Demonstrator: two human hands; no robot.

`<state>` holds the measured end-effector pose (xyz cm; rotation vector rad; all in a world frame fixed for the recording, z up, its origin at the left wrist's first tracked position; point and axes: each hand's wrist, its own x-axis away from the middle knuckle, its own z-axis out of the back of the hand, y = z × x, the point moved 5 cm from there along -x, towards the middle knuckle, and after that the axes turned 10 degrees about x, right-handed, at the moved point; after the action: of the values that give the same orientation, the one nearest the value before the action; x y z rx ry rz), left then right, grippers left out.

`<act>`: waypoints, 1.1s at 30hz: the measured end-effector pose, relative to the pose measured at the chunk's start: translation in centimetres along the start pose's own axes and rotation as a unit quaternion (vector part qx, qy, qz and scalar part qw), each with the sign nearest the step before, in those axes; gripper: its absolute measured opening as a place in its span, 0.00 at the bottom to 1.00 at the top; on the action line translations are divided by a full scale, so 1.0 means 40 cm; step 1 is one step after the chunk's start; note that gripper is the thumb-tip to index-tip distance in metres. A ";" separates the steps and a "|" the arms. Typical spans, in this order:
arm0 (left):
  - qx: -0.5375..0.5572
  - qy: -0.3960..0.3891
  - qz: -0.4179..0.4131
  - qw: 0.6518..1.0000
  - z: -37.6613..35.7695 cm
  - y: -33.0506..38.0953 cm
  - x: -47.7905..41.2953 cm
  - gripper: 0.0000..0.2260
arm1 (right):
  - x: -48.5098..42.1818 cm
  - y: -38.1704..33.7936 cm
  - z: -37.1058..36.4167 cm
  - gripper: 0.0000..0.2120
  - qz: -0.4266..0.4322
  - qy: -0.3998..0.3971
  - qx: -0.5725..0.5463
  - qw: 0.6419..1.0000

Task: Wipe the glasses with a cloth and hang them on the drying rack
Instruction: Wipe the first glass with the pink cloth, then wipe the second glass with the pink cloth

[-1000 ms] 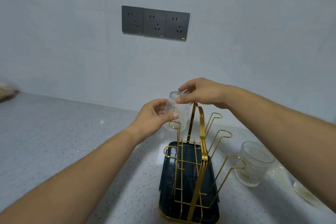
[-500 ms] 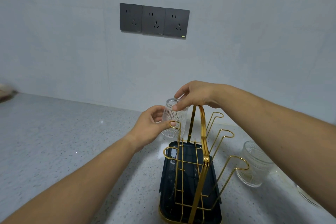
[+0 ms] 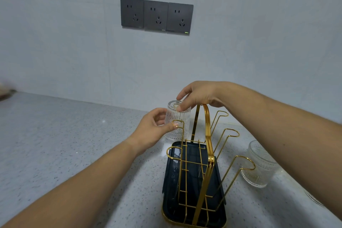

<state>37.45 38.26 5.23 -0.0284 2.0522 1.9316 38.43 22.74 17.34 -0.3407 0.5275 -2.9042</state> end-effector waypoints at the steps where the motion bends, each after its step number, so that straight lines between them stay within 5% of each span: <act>1: -0.001 -0.002 0.002 1.000 0.000 -0.001 0.000 0.21 | -0.002 0.001 -0.001 0.24 -0.002 0.001 -0.001 1.000; 8: -0.019 -0.017 0.031 0.999 0.000 0.007 0.005 0.24 | 0.007 0.003 -0.001 0.26 -0.003 0.007 -0.027 1.000; 13: -0.030 -0.013 0.053 0.998 0.007 0.040 0.024 0.28 | 0.059 0.019 0.042 0.21 0.019 0.109 -0.094 0.989; 17: -0.027 0.039 0.036 0.998 0.014 0.117 0.042 0.21 | 0.150 0.069 0.100 0.14 0.021 0.189 -0.110 0.976; 23: -0.066 0.136 -0.070 0.986 -0.057 0.303 0.070 0.14 | 0.384 0.226 0.145 0.10 0.001 0.271 -0.128 0.954; 27: -0.102 0.198 -0.127 0.967 -0.118 0.414 0.113 0.17 | 0.534 0.346 0.115 0.10 -0.029 0.289 -0.138 0.947; 33: -0.093 0.115 -0.195 0.970 -0.355 0.518 0.275 0.14 | 0.675 0.486 0.010 0.09 -0.064 0.255 -0.198 0.944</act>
<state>19.12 28.42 23.07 -0.6758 1.8142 1.9250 15.04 -0.88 15.84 0.3630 1.2151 -2.9829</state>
